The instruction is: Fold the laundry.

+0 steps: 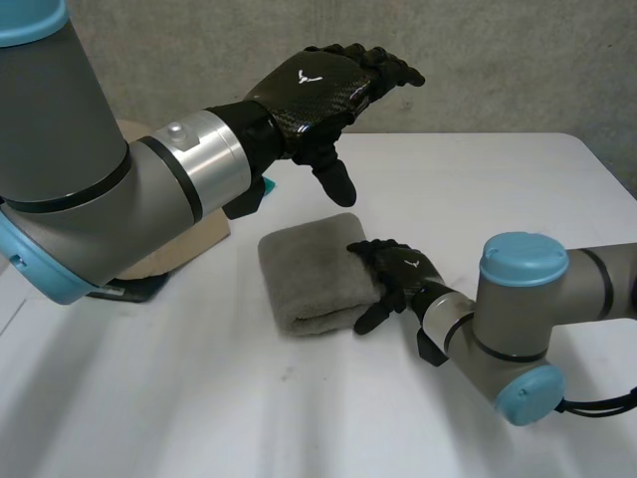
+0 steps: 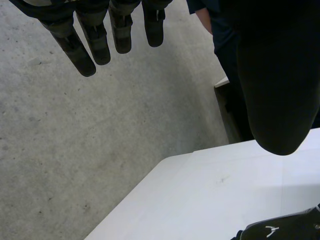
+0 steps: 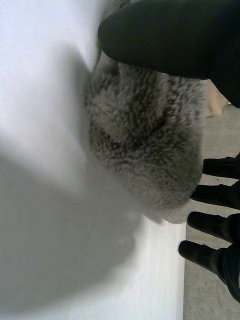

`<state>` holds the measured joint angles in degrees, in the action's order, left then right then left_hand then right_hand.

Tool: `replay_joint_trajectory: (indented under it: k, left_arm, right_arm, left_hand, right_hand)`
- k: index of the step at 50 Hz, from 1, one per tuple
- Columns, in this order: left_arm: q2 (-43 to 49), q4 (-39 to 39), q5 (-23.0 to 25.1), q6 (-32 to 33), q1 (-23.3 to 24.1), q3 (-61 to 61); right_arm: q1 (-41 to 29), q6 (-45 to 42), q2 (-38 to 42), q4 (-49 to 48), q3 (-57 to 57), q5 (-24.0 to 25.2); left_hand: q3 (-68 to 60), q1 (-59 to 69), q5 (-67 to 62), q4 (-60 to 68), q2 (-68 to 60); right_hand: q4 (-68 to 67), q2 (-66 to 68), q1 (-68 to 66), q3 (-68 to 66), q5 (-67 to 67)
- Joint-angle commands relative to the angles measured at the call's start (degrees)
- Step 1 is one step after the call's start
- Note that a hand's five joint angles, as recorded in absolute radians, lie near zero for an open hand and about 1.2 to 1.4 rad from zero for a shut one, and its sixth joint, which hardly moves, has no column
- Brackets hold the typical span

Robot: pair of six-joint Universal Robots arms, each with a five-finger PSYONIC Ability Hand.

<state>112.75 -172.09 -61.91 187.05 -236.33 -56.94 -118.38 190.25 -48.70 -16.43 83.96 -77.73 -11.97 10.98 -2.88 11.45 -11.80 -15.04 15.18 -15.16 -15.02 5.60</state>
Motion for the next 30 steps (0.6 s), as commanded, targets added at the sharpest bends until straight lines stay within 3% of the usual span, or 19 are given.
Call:
replay_joint_trajectory:
  k: [1, 13, 17, 30]
  left_arm:
    - [0.0, -0.1, 0.5, 0.0, -0.3, 0.0]
    - [0.1, -0.4, 0.7, -0.4, -1.0, 0.1]
    - [0.2, -0.4, 0.7, -0.4, -1.0, 0.2]
    - [1.2, -0.8, 0.7, -0.7, -0.8, 1.3]
  right_arm:
    - [-0.3, -2.2, 2.6, -2.5, -3.3, -3.9]
    - [4.6, -1.0, 6.9, -5.3, -15.1, -6.6]
    - [9.2, 0.1, 12.0, -5.6, -25.3, -6.9]
    - [26.7, -2.1, 33.7, 7.9, -66.1, -14.1]
  left_hand:
    - [2.0, -1.0, 2.9, -1.4, 1.8]
    - [2.0, -1.0, 2.9, -1.4, 1.8]
    - [2.0, -1.0, 2.9, -1.4, 1.8]
    - [2.0, -1.0, 2.9, -1.4, 1.8]
  right_hand:
    - [-64.9, 64.7, -64.8, -64.9, 64.3]
    - [-65.0, 64.8, -64.8, -65.0, 64.4]
    - [-65.0, 64.8, -64.8, -65.0, 64.4]
    - [-65.0, 64.8, -64.8, -65.0, 64.4]
